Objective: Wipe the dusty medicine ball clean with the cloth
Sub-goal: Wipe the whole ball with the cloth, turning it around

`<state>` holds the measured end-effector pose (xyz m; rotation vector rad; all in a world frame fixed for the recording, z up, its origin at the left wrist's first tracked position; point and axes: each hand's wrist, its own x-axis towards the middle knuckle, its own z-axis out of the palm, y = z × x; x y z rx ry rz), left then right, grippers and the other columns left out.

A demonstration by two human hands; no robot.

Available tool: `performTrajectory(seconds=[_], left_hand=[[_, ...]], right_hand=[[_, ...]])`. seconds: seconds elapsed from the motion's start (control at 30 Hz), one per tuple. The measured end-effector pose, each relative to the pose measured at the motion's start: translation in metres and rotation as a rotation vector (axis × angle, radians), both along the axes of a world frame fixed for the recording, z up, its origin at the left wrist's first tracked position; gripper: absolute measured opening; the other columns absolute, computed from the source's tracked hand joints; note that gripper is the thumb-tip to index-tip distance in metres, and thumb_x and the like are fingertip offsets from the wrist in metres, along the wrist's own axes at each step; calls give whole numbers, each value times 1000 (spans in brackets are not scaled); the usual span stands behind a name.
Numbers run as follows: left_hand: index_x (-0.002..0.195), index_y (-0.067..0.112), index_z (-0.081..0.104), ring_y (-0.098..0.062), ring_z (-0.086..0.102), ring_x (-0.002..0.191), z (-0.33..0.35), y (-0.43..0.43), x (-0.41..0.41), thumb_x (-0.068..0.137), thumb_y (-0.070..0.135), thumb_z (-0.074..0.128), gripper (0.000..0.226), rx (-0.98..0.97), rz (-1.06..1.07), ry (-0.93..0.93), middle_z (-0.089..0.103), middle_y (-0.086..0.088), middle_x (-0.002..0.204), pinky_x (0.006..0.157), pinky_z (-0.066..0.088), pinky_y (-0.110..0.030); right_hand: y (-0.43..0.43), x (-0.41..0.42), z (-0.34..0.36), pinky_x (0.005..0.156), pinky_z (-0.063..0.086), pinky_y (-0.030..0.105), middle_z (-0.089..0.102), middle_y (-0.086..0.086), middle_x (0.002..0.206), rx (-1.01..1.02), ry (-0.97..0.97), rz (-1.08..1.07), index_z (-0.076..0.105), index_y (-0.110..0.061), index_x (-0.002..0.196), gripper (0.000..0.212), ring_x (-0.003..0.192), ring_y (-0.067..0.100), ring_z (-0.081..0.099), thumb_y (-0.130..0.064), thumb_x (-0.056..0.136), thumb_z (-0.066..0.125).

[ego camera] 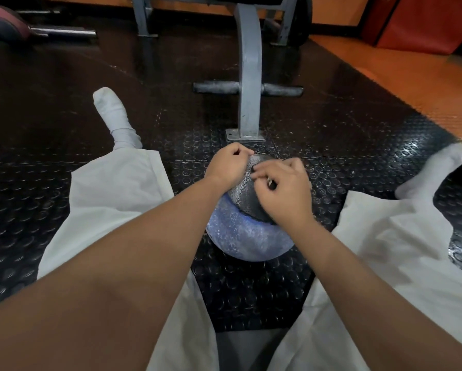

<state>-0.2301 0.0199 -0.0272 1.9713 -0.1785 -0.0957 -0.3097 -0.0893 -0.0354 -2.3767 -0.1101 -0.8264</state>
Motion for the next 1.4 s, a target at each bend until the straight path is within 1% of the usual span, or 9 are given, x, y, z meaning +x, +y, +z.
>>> performTrajectory(seconds=[0.17, 0.33, 0.43, 0.57, 0.67, 0.87, 1.03, 1.2, 1.4], left_hand=[[77, 28, 59, -14, 58, 69, -1, -4, 2, 96, 24, 48, 22, 19, -36, 3, 68, 13, 101, 73, 44, -35], [98, 17, 65, -7, 60, 77, -7, -4, -12, 96, 26, 48, 20, 26, -42, -62, 64, 18, 97, 71, 46, -32], [93, 29, 65, -6, 52, 64, -8, -1, -16, 97, 28, 48, 17, 19, -35, -82, 64, 14, 93, 61, 38, -29], [109, 27, 66, -10, 53, 112, -7, 4, -8, 98, 24, 48, 21, 35, -51, -83, 56, 7, 121, 95, 38, -25], [130, 22, 60, -14, 47, 128, -3, 4, -2, 101, 30, 42, 35, 143, -138, 52, 53, 4, 140, 108, 34, -29], [128, 31, 59, -12, 54, 113, -2, 1, -16, 101, 37, 39, 34, 159, -123, 23, 58, 10, 132, 99, 42, -33], [126, 34, 59, -6, 53, 99, -8, 5, -23, 101, 39, 40, 32, 141, -104, -5, 61, 14, 122, 86, 40, -28], [118, 38, 60, -9, 54, 101, -7, 13, -18, 100, 35, 42, 26, 103, -162, 33, 62, 11, 115, 98, 43, -36], [109, 44, 63, -23, 61, 108, -3, 8, -23, 98, 41, 48, 19, 115, -276, 33, 66, 10, 114, 98, 46, -42]], right_hand=[[-5, -20, -8, 64, 44, 35, 71, -15, 78, -179, -170, 226, 68, -18, 58, 22, 77, 15, 48, -15, 73, 53], [-22, 14, 21, 70, 40, 13, 72, -6, 74, 141, 142, 69, 69, -24, 57, 28, 78, 24, 59, -11, 80, 57], [-25, 29, 21, 74, 53, 31, 72, -4, 75, 294, 278, -49, 70, -27, 59, 27, 78, 24, 64, -20, 79, 54], [-12, 8, 10, 78, 32, 4, 71, -10, 77, 169, 144, -54, 71, -18, 64, 28, 90, 25, 59, -25, 78, 48], [-8, -14, 1, 77, 29, 7, 69, -14, 75, 90, 20, 43, 69, -16, 59, 27, 78, 24, 59, -21, 77, 50], [-23, -6, 10, 79, 29, 7, 67, -17, 77, 132, 86, 59, 70, -18, 63, 23, 86, 20, 57, -15, 78, 54], [-21, 21, 19, 79, 50, 34, 68, -7, 70, 247, 321, -130, 73, -23, 71, 27, 94, 25, 59, -31, 73, 48], [-4, -3, 10, 77, 31, 6, 70, -13, 81, 119, 143, -55, 73, -21, 70, 23, 91, 23, 54, -18, 81, 54], [-19, -22, 13, 82, 35, 12, 65, -20, 74, 100, 92, 82, 73, -19, 64, 25, 85, 20, 53, -7, 80, 59]])
